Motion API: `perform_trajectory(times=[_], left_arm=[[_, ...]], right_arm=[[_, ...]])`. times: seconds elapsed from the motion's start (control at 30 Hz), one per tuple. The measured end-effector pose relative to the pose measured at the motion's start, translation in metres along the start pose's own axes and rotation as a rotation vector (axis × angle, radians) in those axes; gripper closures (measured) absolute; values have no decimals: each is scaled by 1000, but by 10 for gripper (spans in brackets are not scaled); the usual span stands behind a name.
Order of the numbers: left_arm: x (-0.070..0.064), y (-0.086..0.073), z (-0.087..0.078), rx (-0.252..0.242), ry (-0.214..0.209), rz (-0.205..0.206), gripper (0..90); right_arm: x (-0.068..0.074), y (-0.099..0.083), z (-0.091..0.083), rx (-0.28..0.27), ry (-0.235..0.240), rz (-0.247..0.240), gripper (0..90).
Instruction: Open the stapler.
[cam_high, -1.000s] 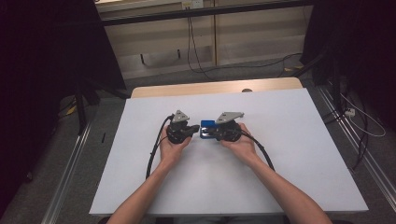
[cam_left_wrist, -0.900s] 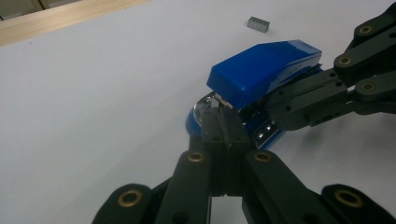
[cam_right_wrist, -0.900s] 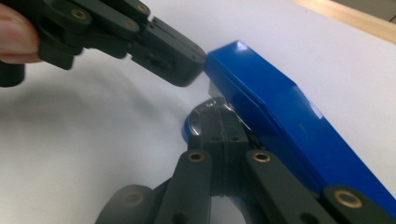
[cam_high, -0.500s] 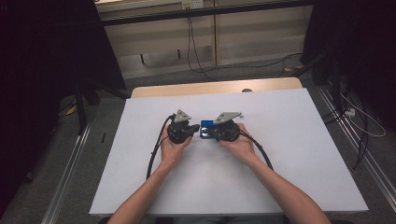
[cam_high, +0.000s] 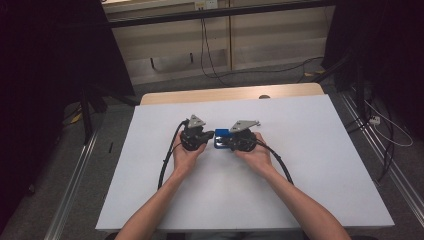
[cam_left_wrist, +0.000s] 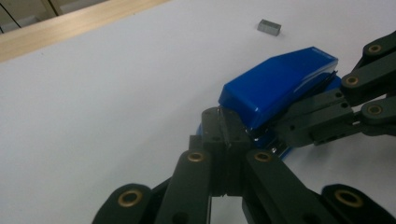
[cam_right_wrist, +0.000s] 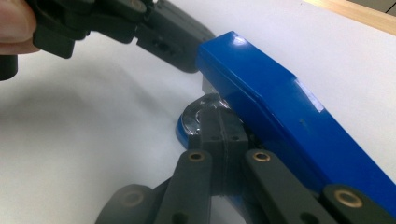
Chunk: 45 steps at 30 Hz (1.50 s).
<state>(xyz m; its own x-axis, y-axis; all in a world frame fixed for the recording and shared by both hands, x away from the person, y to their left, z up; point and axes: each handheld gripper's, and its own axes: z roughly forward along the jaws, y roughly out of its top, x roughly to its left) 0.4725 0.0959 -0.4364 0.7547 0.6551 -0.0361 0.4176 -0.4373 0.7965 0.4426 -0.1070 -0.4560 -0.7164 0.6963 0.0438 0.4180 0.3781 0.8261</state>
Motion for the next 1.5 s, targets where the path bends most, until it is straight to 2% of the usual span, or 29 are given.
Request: perform_trajectory(times=[0.1, 0.17, 0.23, 0.4, 0.5, 0.53, 0.6, 0.83, 1.03, 1.2, 1.23, 1.27, 1.43, 1.47, 1.5], left_arm=[[0, 0, 1, 7, 2, 4, 900], [-1, -1, 3, 11, -16, -11, 900], [-3, -1, 4, 24, -8, 6, 900], [-1, 0, 3, 16, -14, 9, 900], [-2, 0, 2, 7, -23, -46, 900], [-4, 2, 1, 3, -18, -43, 900], [-6, 4, 0, 3, 2, -5, 900], [-3, 5, -1, -24, -22, -45, 900], [-4, 8, -3, -41, -24, -31, 900], [-3, 11, -4, -59, -49, -68, 900], [-4, 11, -4, -60, -46, -63, 900], [-5, 12, -4, -58, -32, -41, 900], [-7, 15, -6, -63, -30, -29, 900], [-8, 15, -6, -68, -34, -37, 900], [-8, 16, -7, -69, -30, -24, 900]], right_arm=[[0, 0, 0, 1, -1, -5, 900], [0, 0, 0, 1, -1, -5, 900], [0, 0, 0, 1, -1, -3, 900], [0, 0, 0, -4, -2, 1, 900], [1, -1, 1, -9, -5, 6, 900], [1, -1, 1, -14, -7, 10, 900], [2, -1, 1, -14, -12, 1, 900], [3, -1, 2, -13, -17, -8, 900], [4, 0, 2, -8, -19, -15, 900], [4, 0, 2, -8, -24, -12, 900], [4, 0, 2, -7, -27, -15, 900], [5, 1, 2, -5, -30, -21, 900], [4, 1, 1, -3, -29, -23, 900], [4, 1, 1, -3, -28, -21, 900], [4, 1, 1, -2, -25, -14, 900]])
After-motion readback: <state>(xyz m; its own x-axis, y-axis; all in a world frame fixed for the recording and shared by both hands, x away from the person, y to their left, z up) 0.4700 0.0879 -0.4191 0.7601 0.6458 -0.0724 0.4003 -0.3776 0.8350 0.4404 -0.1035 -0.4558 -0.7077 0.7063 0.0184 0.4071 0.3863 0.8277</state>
